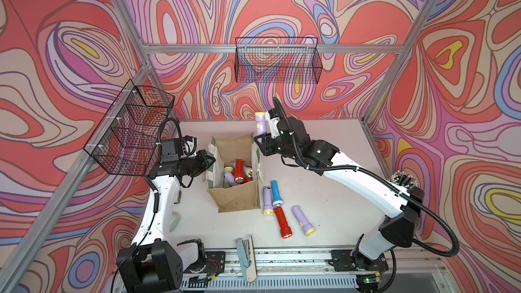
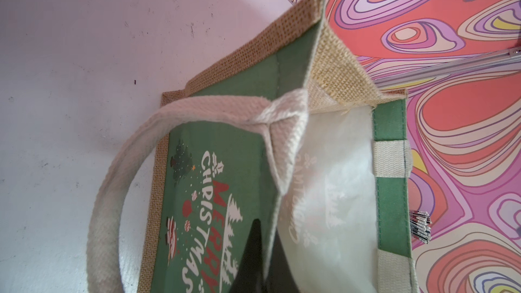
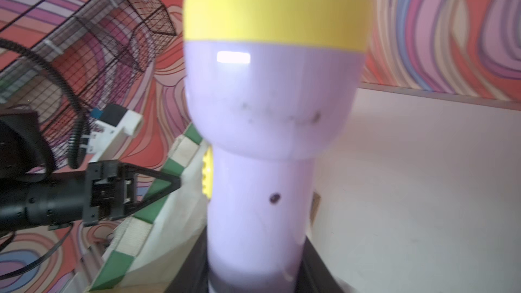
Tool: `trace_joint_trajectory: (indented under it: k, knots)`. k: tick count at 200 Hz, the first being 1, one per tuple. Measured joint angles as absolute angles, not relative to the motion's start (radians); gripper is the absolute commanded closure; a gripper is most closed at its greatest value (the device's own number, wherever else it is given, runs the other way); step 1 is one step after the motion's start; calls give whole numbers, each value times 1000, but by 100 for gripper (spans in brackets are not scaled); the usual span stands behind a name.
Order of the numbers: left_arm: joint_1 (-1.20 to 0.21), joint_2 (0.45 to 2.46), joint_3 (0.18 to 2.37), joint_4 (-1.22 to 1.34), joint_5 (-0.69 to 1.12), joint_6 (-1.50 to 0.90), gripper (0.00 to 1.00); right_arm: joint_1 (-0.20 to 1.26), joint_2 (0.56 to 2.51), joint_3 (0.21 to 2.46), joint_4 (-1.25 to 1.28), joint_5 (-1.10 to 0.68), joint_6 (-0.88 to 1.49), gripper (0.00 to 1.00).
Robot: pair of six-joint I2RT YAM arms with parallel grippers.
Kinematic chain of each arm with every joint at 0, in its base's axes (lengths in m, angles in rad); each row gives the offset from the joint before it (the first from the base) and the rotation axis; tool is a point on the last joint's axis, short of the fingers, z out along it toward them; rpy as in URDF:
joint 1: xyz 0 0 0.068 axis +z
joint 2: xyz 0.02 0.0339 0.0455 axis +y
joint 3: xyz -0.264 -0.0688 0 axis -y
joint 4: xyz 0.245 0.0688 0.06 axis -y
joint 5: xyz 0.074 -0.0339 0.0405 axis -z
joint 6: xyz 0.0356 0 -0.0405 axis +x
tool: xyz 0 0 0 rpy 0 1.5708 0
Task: Put the flashlights into the tote bags
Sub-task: Place the flashlight in the canvas bag.
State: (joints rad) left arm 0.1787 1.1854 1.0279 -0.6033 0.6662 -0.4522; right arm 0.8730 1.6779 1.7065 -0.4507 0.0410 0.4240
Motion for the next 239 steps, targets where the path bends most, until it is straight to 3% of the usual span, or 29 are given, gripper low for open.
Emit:
trace_joint_trajectory:
  k: [46,88,178,239]
  knots:
    - [183,1186,1010,-572,696,-480,100,930,1897,1781,-331,-234,537,86]
    - [183,1187,998,-551,716,-502,100,952,2025,1782,-324,-363,620,87]
    - [188,1187,987,-530,727,-513,100,950,2268,1990,-559,-374,721,85]
    - [187,1187,981,-522,741,-513,100,950,2282,1998,-631,-323,723,84]
